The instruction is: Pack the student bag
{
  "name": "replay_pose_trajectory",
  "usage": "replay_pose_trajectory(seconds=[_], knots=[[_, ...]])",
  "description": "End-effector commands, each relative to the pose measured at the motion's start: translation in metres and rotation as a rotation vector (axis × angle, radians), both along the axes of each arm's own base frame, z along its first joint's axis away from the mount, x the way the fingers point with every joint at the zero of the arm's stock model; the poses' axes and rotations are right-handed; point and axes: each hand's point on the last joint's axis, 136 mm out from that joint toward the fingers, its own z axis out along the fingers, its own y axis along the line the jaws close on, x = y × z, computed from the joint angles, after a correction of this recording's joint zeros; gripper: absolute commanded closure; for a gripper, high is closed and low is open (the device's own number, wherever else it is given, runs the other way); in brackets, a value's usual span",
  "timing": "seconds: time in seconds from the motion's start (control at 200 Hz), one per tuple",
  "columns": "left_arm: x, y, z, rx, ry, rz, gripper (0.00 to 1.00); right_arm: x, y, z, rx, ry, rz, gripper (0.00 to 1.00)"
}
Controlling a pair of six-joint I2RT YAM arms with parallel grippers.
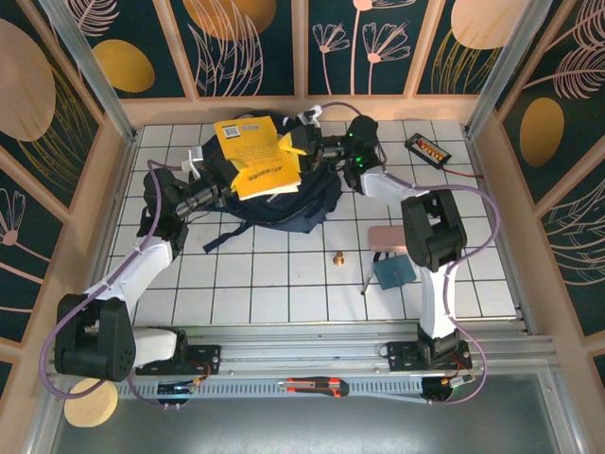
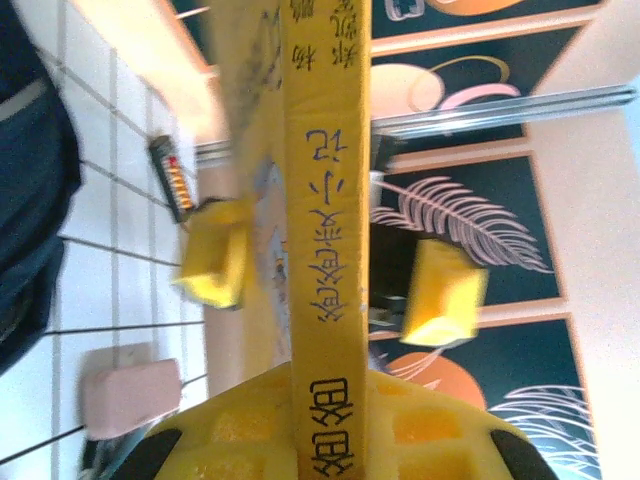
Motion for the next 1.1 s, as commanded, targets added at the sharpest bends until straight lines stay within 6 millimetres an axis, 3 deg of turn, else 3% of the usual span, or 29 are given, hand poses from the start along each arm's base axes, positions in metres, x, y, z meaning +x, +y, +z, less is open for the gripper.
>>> replay_pose_trajectory(seconds=[0.0,0.105,0.205,0.48,0.565,0.671,0.761,0.891,0.986,1.011,1.056,1.091], knots=[[-0.006,0.005,-0.011,0.114,0.005,-0.009,1.0,-0.012,-0.01,0.031,-0.003,-0.11,-0.015,0.09],[-0.005,0.011,-0.027,0.175,0.053,0.014,1.0,-0.013,-0.015,0.03,-0.016,-0.104,-0.02,0.14],[-0.004,0.012,-0.028,0.17,0.056,0.021,1.0,-0.014,-0.015,0.027,-0.027,-0.093,-0.017,0.21],[-0.002,0.003,0.0,0.157,-0.043,-0.052,1.0,-0.013,0.002,0.0,-0.134,-0.078,-0.007,0.22],[-0.001,-0.001,0.004,0.154,-0.059,-0.079,1.0,-0.01,0.008,-0.009,-0.173,-0.086,-0.011,0.27],[-0.002,-0.003,0.002,0.154,-0.058,-0.099,1.0,-0.008,0.011,-0.01,-0.176,-0.083,-0.014,0.38],[-0.004,-0.002,-0.005,0.156,-0.045,-0.101,1.0,-0.006,0.012,-0.009,-0.173,-0.087,-0.023,0.56],[-0.003,-0.002,-0.01,0.161,-0.036,-0.097,1.0,0.0,0.009,-0.012,-0.178,-0.078,-0.04,0.91],[0.001,-0.001,-0.013,0.196,-0.037,-0.091,1.0,0.008,-0.002,-0.015,-0.194,-0.077,-0.087,1.0],[0.003,0.001,-0.015,0.222,-0.029,-0.085,0.89,0.011,-0.007,-0.016,-0.202,-0.073,-0.108,1.0],[0.007,0.005,-0.021,0.303,-0.025,-0.068,0.58,0.017,-0.018,-0.017,-0.214,-0.076,-0.152,1.0],[0.012,0.011,-0.023,0.408,-0.035,-0.044,0.43,0.023,-0.03,-0.021,-0.228,-0.064,-0.197,1.0]])
